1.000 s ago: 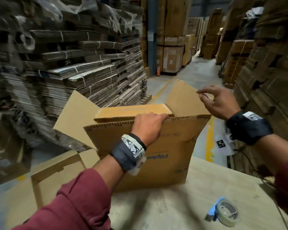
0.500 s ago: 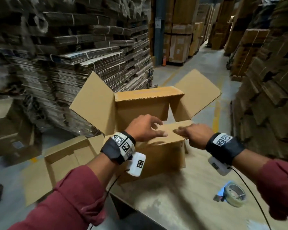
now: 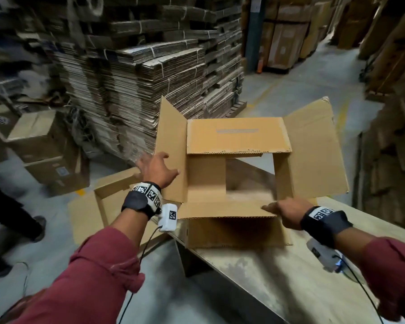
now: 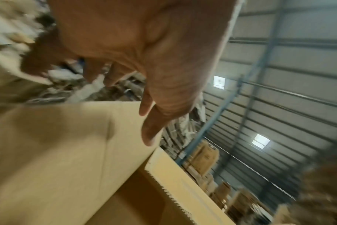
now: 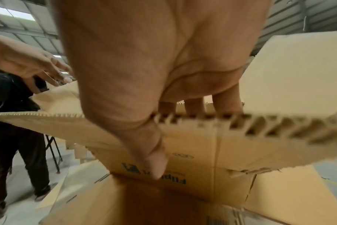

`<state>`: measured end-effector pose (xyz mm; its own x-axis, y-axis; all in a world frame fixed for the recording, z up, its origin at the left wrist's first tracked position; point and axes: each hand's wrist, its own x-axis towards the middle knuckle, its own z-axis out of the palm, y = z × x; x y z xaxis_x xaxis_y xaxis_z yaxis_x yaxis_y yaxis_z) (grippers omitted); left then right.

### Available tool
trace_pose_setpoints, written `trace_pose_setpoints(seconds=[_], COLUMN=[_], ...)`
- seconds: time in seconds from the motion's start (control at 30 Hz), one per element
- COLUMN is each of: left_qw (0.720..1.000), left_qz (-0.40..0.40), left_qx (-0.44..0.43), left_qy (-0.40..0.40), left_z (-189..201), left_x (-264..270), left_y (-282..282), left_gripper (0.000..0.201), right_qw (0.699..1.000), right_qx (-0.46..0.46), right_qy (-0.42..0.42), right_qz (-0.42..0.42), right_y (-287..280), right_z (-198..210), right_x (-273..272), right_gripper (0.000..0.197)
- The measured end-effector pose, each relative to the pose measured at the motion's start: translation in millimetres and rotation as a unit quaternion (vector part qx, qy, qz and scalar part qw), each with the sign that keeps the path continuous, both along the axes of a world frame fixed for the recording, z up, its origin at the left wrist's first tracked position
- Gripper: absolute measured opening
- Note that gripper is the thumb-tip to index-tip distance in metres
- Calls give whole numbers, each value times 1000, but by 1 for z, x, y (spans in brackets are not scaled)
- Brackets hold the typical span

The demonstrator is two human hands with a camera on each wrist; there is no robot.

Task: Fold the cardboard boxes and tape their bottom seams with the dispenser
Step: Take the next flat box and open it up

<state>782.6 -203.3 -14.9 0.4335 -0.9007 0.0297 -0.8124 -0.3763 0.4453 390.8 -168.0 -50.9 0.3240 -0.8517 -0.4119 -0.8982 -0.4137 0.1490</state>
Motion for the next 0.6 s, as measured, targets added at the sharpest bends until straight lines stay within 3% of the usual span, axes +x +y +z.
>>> trace_pose_setpoints(seconds=[0.07,0.17,0.37,0.5,0.6], left_qw=[997,990,993,992,990], left_qz=[11,-26,-87,-127,-136], left_qx=[-14,-5,-10,-8,29], left_qy=[74,136,76,20,-1], left_z=[-8,-9,13,51,46], left_x=[12,24,21,26,17], left_y=[0,3,0,-13,-19], left_gripper=[66,53,45,40,43], right_qw=[1000,999,997,992,988], right_qx=[26,42,81,120,153], right_qy=[-6,8,11,6,-17], right_qz=[5,22,9,-24,-24], right_y=[6,11,9,0,-7], right_z=[-4,-12,6,51,61], right_x=[1,0,3,9,23], right_gripper=[46,45,76,70,66])
